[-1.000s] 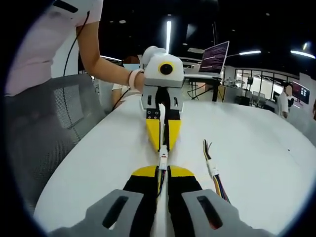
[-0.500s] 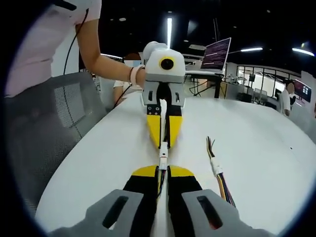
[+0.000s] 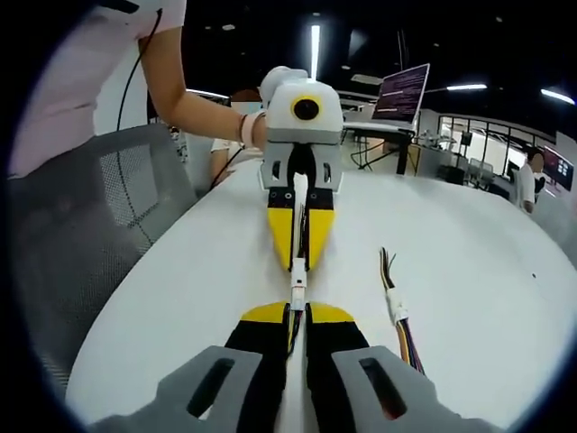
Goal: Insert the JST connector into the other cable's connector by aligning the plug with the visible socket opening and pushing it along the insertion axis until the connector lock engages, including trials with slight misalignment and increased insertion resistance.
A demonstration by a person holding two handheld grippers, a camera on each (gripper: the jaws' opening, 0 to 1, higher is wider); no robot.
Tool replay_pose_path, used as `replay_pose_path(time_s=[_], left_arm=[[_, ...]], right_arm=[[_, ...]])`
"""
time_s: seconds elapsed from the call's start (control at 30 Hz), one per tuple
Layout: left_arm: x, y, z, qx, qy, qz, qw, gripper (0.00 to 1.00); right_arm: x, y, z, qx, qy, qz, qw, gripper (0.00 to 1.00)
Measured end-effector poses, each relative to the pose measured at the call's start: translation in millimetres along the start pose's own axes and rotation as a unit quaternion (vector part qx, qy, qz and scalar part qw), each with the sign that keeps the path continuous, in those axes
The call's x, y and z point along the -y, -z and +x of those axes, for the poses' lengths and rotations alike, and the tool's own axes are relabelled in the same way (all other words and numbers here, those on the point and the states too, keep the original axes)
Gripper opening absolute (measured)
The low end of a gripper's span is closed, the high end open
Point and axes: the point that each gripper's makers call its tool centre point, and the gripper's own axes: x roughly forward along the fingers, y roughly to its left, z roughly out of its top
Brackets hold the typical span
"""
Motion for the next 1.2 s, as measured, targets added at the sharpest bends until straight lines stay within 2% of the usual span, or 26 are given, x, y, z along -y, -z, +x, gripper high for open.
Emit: replay_pose_path(time_s=[0.17, 0.27, 0.33, 0.6, 0.73, 0.83, 0.93, 1.2], left_arm=[[-0.1, -0.3, 1, -0.001, 0.003, 0.004, 1.0, 0.0], [2.3, -3.5, 3, 0.003, 0.008, 0.002, 1.0, 0.0], [1.9, -1.2, 6, -0.006, 0.009, 0.015, 0.9998, 0.0], [-2.0, -3.0, 4, 0.003, 0.006, 0.014, 0.9999, 0.0], [-2.4, -5.8, 3, 0.009, 0.006, 0.034, 0.9994, 0.0], [-4.5, -5.7, 4, 0.014, 0.008, 0.016, 0.9997, 0.0], [-3.2, -5.1, 6, 0.009, 0.007, 0.022, 0.9997, 0.0], [-4.8, -9.7, 7, 0.018, 0.001, 0.027, 0.9995, 0.0]], right_arm=[[0, 2.1, 1, -0.006, -0.003, -0.001, 1.0, 0.03], [-1, -3.0, 1, 0.004, -0.006, 0.0, 1.0, 0.03], [-2, -1.0, 3, -0.008, -0.003, -0.013, 0.9999, 0.03], [2, -4.1, -1, 0.007, 0.001, 0.008, 0.9999, 0.03], [1, -5.9, -2, 0.012, 0.003, 0.009, 0.9999, 0.03], [1, -7.5, -3, 0.015, 0.002, 0.014, 0.9998, 0.02], [2, -5.3, -3, 0.007, 0.004, 0.007, 0.9999, 0.02], [7, -6.1, -7, 0.012, 0.015, 0.014, 0.9997, 0.02]])
